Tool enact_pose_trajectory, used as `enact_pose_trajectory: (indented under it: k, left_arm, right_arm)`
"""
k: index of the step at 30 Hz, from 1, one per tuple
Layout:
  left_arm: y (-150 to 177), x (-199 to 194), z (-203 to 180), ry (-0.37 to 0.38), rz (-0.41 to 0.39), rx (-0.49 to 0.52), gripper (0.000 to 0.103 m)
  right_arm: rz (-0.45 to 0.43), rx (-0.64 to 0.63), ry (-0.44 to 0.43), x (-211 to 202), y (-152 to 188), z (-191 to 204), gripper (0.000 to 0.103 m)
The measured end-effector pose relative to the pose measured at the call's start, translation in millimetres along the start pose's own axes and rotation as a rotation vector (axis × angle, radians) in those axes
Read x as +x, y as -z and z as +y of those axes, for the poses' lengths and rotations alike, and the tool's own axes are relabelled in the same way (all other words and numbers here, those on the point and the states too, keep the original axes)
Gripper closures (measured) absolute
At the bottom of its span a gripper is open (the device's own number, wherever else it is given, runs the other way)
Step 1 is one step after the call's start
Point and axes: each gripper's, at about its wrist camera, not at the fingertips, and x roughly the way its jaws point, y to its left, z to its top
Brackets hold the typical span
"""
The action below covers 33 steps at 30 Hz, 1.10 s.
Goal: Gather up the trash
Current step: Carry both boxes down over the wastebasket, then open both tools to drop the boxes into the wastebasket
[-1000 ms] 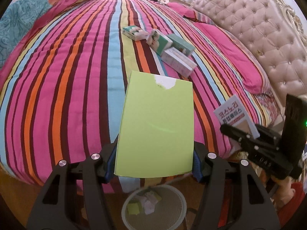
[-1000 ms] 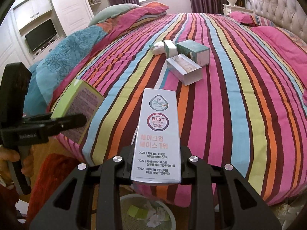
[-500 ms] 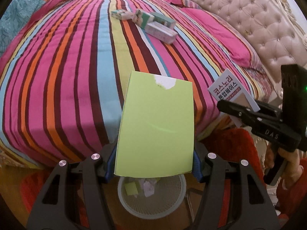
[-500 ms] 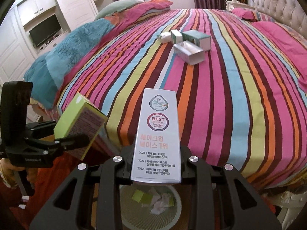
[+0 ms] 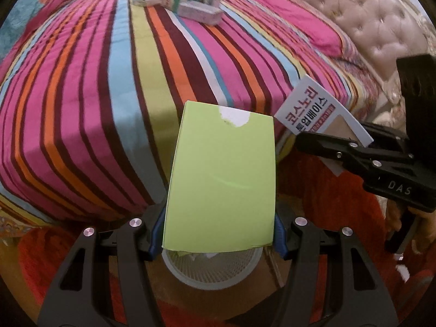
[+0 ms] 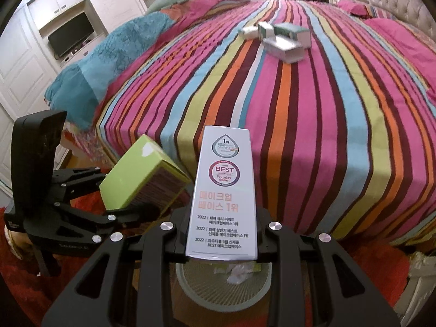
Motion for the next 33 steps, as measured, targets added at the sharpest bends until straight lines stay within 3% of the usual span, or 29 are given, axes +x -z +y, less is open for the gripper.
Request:
enact_pose_trajectory:
  k: [16,33]
  left_arm:
    - [24.1,36.1,4.6,-0.001,0.133,-0.045,0.043]
    - [43.0,90.0,24.5,0.042,0.349,-0.16,0.043]
  right_arm:
    - [0.171,0.048,-0.001,30.2,35.0,1.1,0.074]
    - [0.463,0.223,-0.055,98.3,50.2,-16.4,0.074]
